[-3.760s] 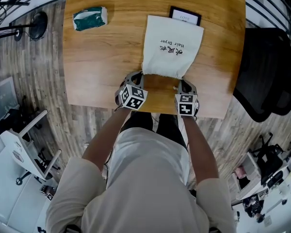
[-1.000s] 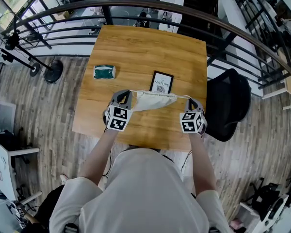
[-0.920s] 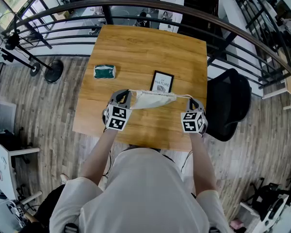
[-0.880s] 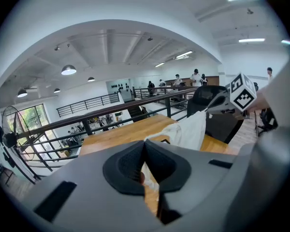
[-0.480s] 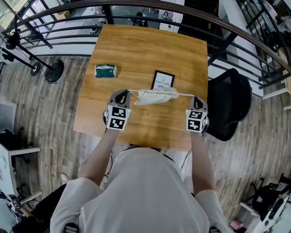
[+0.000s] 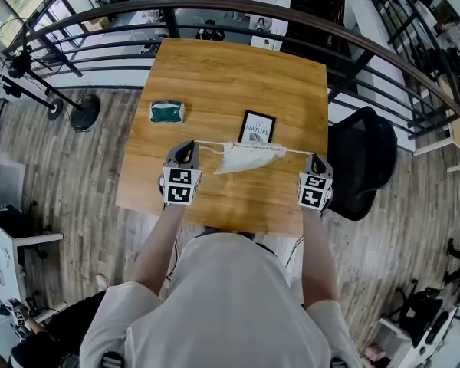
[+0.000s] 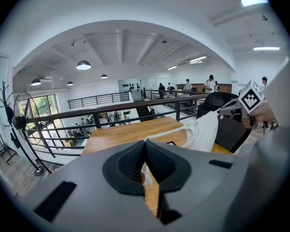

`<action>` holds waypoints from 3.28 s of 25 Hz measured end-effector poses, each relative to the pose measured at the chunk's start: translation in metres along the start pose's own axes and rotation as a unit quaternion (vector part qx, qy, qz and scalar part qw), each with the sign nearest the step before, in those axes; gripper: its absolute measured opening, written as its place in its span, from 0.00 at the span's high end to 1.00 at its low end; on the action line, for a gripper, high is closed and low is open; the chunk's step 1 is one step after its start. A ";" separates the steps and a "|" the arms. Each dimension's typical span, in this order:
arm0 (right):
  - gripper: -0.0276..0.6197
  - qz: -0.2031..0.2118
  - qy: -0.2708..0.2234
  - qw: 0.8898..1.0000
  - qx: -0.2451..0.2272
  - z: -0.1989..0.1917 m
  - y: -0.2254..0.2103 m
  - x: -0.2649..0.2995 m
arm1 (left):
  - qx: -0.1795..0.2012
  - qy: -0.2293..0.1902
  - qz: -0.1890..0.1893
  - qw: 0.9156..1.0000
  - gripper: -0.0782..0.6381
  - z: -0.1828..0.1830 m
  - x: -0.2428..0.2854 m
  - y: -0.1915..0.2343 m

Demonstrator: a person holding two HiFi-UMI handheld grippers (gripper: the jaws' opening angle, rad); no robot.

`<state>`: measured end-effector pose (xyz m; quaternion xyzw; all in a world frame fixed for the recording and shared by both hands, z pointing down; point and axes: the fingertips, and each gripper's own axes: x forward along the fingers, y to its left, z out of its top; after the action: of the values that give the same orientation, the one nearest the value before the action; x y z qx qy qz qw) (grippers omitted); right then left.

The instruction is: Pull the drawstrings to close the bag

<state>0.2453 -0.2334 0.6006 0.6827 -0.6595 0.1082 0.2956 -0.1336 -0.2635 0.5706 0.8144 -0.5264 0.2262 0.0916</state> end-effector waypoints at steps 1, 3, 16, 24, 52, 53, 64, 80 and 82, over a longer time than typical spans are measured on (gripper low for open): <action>0.95 -0.003 0.001 1.000 0.001 -0.002 -0.001 0.000 | -0.005 0.000 0.003 1.000 0.90 -0.002 -0.001 0.002; 0.95 -0.007 0.001 1.000 0.006 -0.005 -0.005 0.000 | -0.016 -0.001 0.012 1.000 0.90 -0.004 -0.003 0.010; 0.95 -0.027 0.000 0.999 0.022 -0.009 -0.014 -0.003 | -0.048 -0.015 0.040 0.998 0.90 -0.004 -0.008 0.034; 0.95 -0.034 0.001 0.999 0.036 -0.015 -0.023 -0.002 | -0.066 -0.013 0.047 0.997 0.90 -0.011 -0.013 0.042; 0.95 -0.055 0.008 0.997 0.055 -0.022 -0.049 -0.001 | -0.074 -0.012 0.068 0.995 0.90 -0.014 -0.015 0.060; 0.95 -0.055 0.008 0.997 0.054 -0.023 -0.049 -0.001 | -0.073 -0.012 0.068 0.995 0.90 -0.014 -0.015 0.060; 0.94 -0.059 0.010 0.997 0.056 -0.029 -0.052 -0.003 | -0.087 -0.011 0.079 0.993 0.89 -0.021 -0.017 0.066; 0.94 -0.050 -0.035 0.997 0.047 0.003 -0.053 -0.019 | -0.071 -0.051 0.056 0.995 0.90 0.017 -0.017 0.061; 0.94 -0.049 -0.040 0.997 0.039 0.006 -0.055 -0.022 | -0.069 -0.056 0.057 0.994 0.90 0.021 -0.017 0.058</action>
<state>0.2948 -0.2211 0.5697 0.7289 -0.6320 0.0912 0.2471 -0.1861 -0.2825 0.5394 0.7862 -0.5908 0.1477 0.1051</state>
